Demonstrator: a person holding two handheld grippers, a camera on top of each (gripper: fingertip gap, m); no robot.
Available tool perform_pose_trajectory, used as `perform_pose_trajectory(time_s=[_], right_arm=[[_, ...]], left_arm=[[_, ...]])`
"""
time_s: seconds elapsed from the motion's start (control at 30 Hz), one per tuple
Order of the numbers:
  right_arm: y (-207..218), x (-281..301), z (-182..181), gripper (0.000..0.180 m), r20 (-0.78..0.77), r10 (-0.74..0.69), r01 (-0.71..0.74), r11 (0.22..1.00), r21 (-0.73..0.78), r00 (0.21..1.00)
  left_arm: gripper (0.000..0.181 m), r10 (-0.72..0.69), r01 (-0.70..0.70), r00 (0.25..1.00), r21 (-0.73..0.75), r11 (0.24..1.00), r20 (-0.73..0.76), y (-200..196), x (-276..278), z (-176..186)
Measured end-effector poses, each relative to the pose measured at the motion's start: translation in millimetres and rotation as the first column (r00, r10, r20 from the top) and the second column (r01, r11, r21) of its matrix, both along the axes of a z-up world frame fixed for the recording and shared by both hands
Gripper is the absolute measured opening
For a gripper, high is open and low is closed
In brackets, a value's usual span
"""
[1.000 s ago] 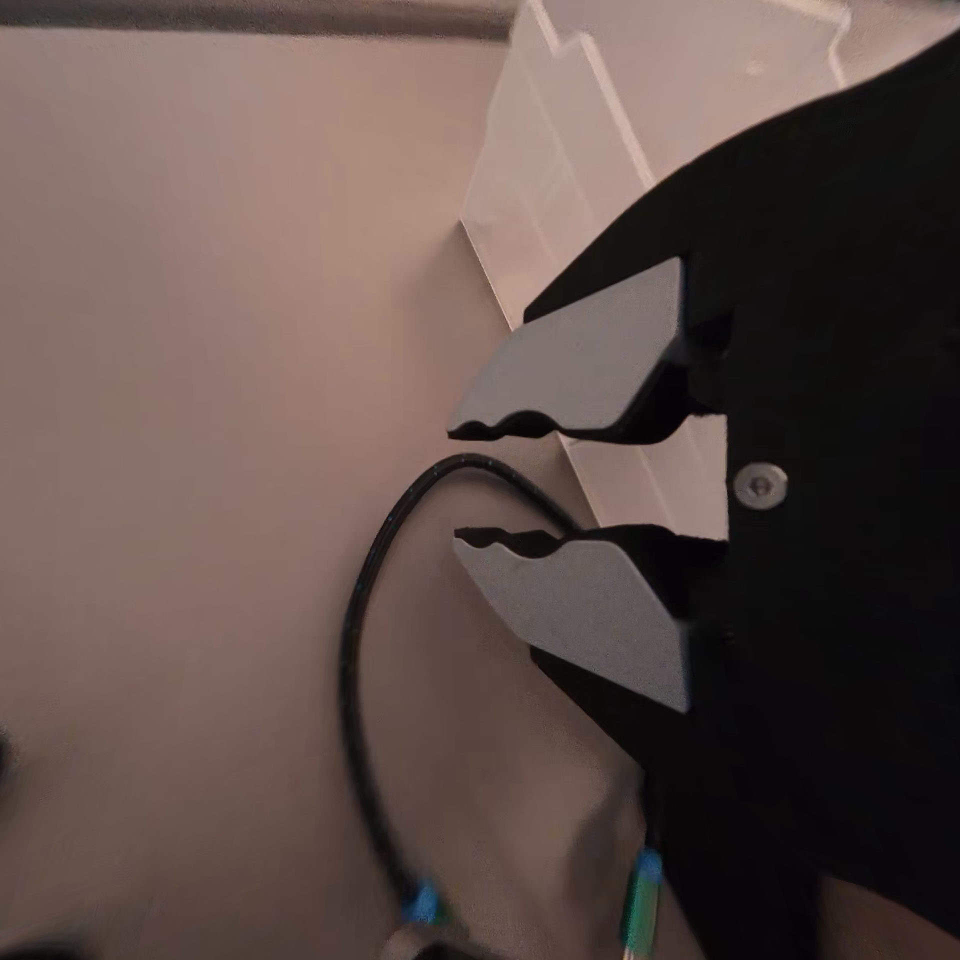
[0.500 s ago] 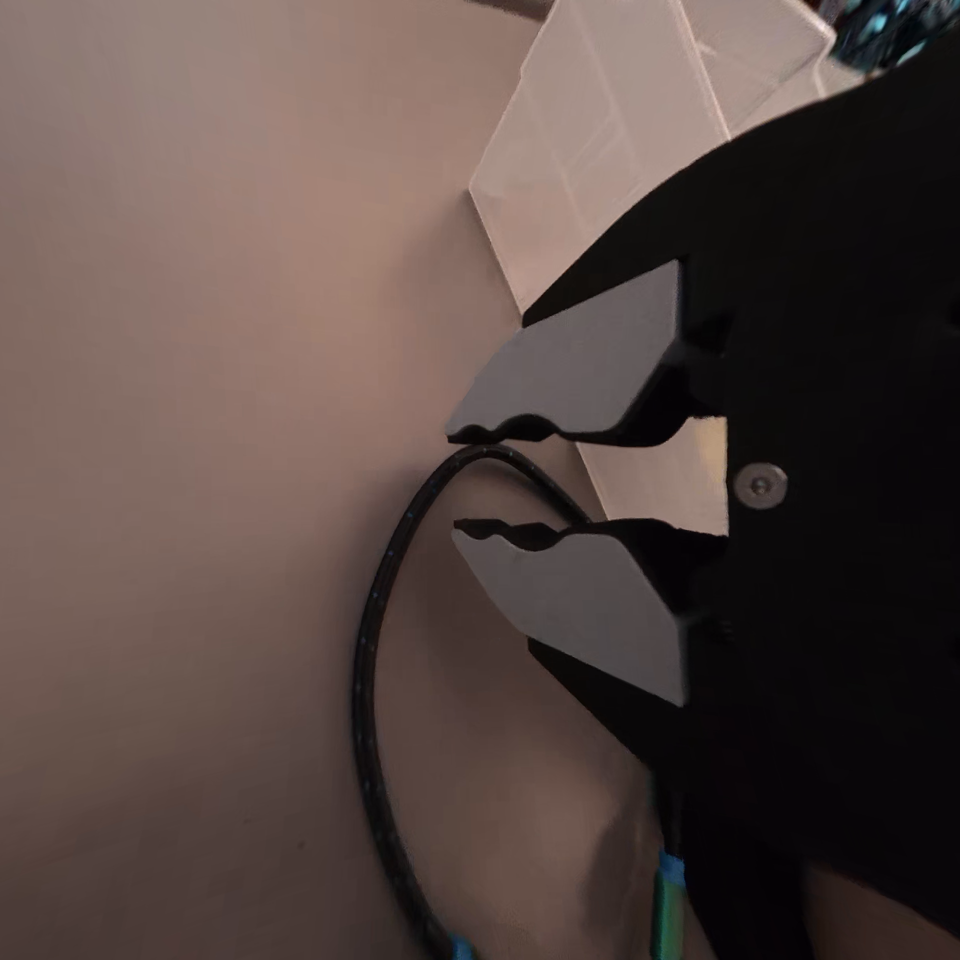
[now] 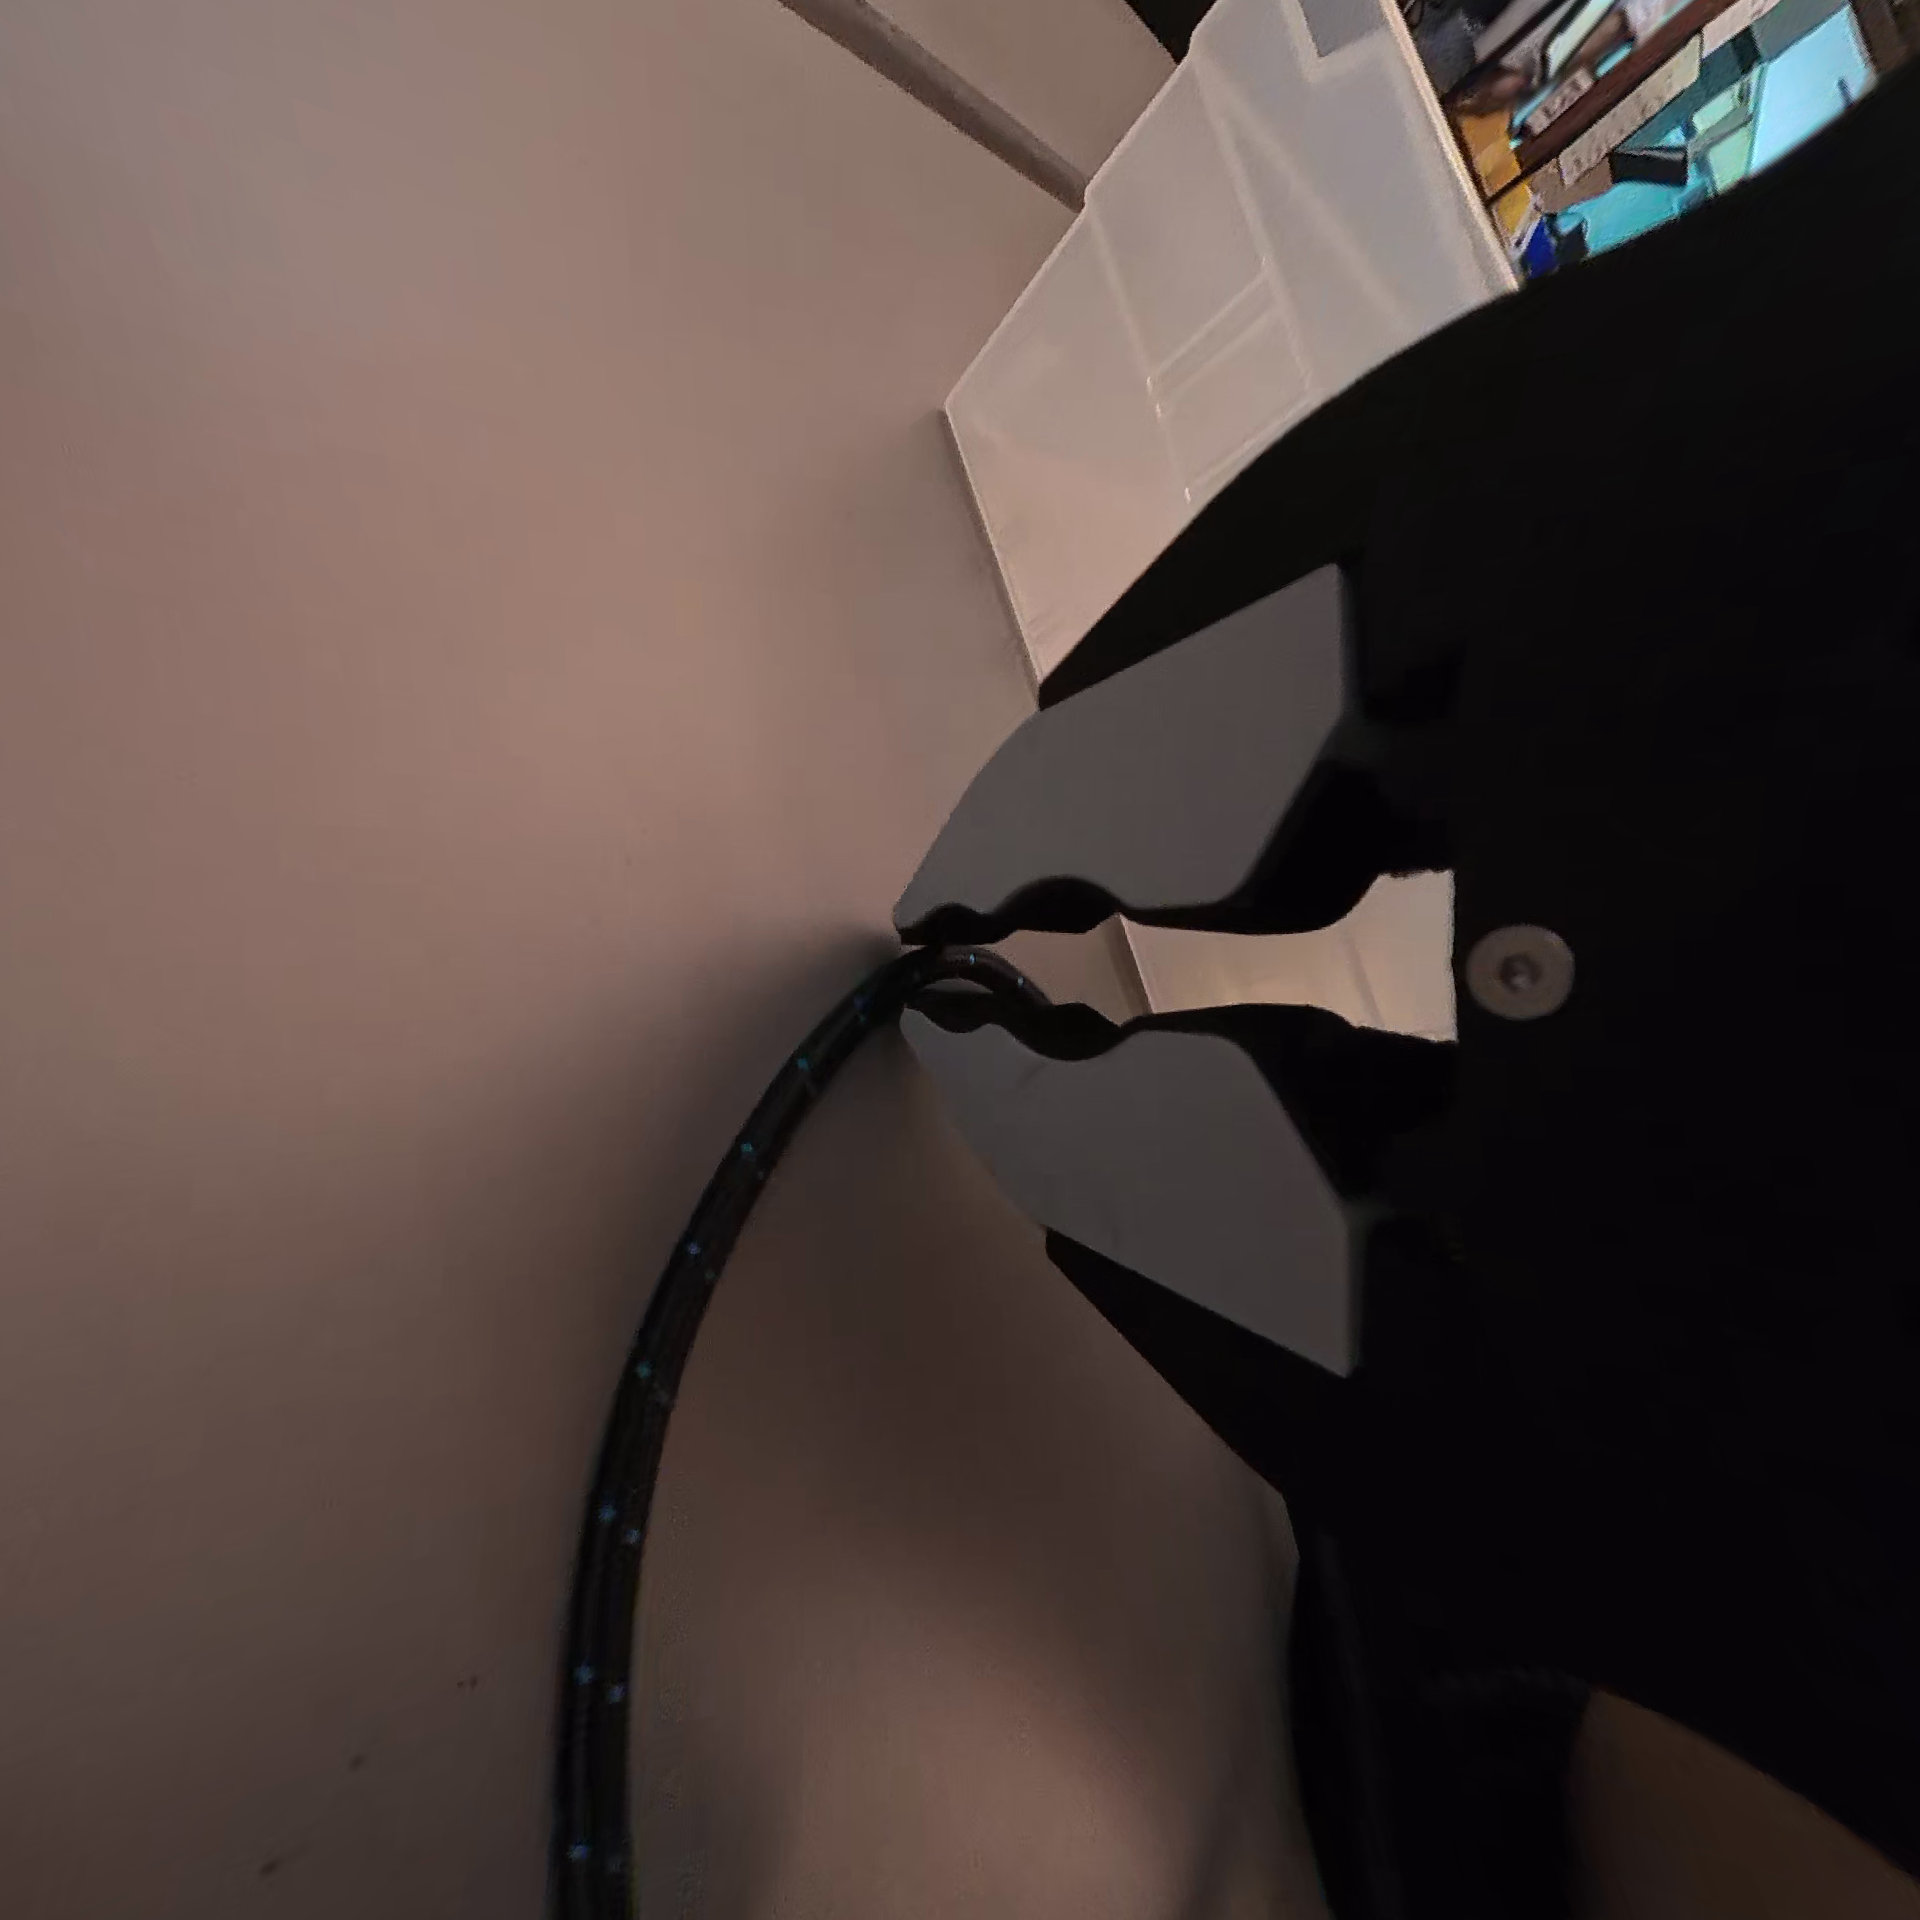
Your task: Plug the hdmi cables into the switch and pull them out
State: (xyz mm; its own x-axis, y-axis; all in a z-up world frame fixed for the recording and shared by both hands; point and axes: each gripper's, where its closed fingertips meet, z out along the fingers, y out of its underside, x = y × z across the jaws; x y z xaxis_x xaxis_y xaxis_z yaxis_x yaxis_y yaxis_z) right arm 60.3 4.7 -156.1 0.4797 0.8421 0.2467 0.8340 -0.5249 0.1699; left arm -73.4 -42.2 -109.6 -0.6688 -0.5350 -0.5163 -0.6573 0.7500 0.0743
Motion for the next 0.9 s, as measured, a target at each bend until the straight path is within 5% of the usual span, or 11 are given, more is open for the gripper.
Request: perform_pose_trajectory(time_s=[0.27,0.47,0.63,0.9], right_arm=[[0.2,0.9,0.1,0.008,-0.034,-0.071,0.07,0.997,-0.029,0.997],[24.7,16.7,26.6,0.007,-0.059,-0.171,0.178,0.971,0.158,0.984],[45.5,39.3,89.7,0.008,-0.128,-0.245,0.277,0.852,0.445,0.961],[25.9,71.4,192.4,0.008,-0.307,-0.216,0.374,0.61,0.698,0.927]], left_arm=[[0.024,-0.002,0.002,1.0,0.025,1.0,-0.014,0.2,-0.5,-0.5],[0.022,-0.002,0.003,1.0,0.032,0.999,-0.023,-0.5,-2.6,0.1],[0.022,0.016,-0.015,0.999,0.043,0.999,-0.03,1.4,-0.3,-1.6],[0.022,0.056,-0.05,0.997,0.102,0.994,-0.05,9.4,3.8,-6.5]])
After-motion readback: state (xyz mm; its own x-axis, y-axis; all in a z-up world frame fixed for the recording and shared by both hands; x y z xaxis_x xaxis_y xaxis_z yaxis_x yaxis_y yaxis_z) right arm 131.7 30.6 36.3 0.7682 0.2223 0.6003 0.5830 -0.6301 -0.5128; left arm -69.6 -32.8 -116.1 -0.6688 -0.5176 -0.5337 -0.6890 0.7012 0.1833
